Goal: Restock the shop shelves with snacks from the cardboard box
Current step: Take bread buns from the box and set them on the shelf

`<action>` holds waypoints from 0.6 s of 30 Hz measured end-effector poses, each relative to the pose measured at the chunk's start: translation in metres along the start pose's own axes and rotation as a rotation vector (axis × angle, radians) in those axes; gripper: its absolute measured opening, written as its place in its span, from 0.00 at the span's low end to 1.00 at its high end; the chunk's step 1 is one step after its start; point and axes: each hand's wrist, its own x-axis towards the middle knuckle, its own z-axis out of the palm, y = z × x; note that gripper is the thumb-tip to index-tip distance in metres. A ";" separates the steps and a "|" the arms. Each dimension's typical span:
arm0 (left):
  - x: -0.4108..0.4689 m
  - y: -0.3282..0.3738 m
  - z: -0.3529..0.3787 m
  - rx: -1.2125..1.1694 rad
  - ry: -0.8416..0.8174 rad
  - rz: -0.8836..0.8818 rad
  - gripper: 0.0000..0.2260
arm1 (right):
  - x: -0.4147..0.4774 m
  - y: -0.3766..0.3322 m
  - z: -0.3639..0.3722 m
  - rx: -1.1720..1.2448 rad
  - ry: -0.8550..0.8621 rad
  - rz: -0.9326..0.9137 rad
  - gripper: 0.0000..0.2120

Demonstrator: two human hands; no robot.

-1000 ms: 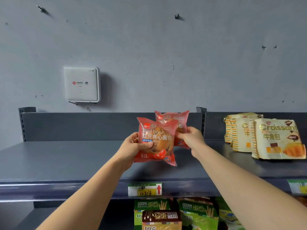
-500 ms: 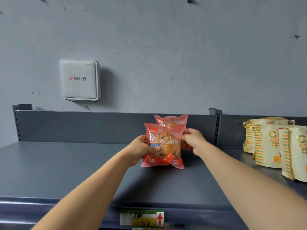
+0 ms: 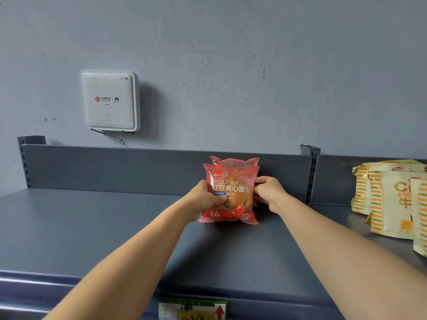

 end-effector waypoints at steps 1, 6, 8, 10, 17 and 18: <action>0.001 -0.001 0.001 0.020 0.002 -0.001 0.20 | 0.000 0.000 0.000 0.007 -0.003 0.003 0.12; -0.007 -0.001 0.006 0.215 0.046 0.033 0.22 | 0.001 0.001 0.001 -0.016 -0.025 0.025 0.16; -0.009 -0.002 0.004 0.262 0.057 0.046 0.26 | 0.006 0.005 -0.001 -0.044 -0.017 0.022 0.20; -0.011 -0.002 0.000 0.279 0.069 0.028 0.30 | 0.008 0.006 -0.003 -0.062 -0.011 0.022 0.23; -0.025 0.002 -0.005 0.362 0.116 -0.018 0.40 | -0.023 -0.004 -0.012 -0.178 0.026 -0.010 0.22; -0.028 0.001 -0.005 0.379 0.127 -0.017 0.39 | -0.028 -0.003 -0.014 -0.208 0.041 -0.026 0.21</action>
